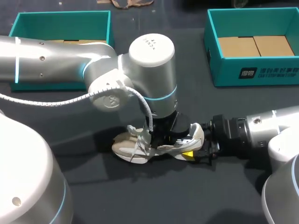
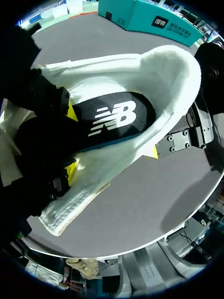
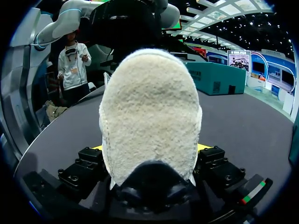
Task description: Take the shoe out of the shoebox, open the shoe tongue, remove and reinsert the insole, then place the shoe into the shoebox
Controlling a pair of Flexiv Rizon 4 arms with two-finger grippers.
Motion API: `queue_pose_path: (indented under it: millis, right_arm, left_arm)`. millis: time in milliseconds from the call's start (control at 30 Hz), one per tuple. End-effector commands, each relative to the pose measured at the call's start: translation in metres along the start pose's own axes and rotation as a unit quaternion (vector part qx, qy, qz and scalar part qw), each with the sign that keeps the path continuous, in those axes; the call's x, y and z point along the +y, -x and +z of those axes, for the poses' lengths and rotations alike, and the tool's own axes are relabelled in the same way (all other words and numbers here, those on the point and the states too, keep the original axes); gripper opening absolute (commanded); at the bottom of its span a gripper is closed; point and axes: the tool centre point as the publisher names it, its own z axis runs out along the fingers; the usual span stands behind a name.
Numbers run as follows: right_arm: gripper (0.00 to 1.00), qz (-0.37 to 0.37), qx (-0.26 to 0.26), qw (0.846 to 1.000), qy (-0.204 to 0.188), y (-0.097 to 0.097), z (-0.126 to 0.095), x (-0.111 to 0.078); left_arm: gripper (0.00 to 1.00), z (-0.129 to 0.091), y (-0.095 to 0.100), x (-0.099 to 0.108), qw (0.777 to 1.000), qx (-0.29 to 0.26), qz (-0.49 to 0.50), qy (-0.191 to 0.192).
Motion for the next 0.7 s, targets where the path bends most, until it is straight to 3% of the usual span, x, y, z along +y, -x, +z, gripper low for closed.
queue_pose_path:
  millis: [33,267,433,533,700]
  right_arm:
    - [0.00,0.000,0.000,1.000,-0.001,0.001,0.000,0.003]
    - [0.00,0.000,0.000,1.000,-0.001,0.001,0.000,0.003]
    - [0.00,0.000,0.000,1.000,-0.001,0.001,0.000,0.003]
    - [0.00,0.000,0.000,1.000,-0.001,0.001,0.000,0.003]
    - [0.00,0.000,0.000,1.000,-0.001,0.001,0.000,0.003]
  left_arm:
    - [0.52,0.025,0.003,-0.006,1.000,-0.021,-0.001,0.022]
    - [0.35,0.036,0.020,0.004,0.998,-0.034,-0.024,0.051]
    - [0.00,0.036,0.030,0.016,0.997,-0.034,-0.045,0.058]
    - [0.00,0.031,0.030,0.022,0.997,-0.034,-0.052,0.049]
    - [0.00,0.014,0.021,0.029,0.998,-0.031,-0.062,0.001]
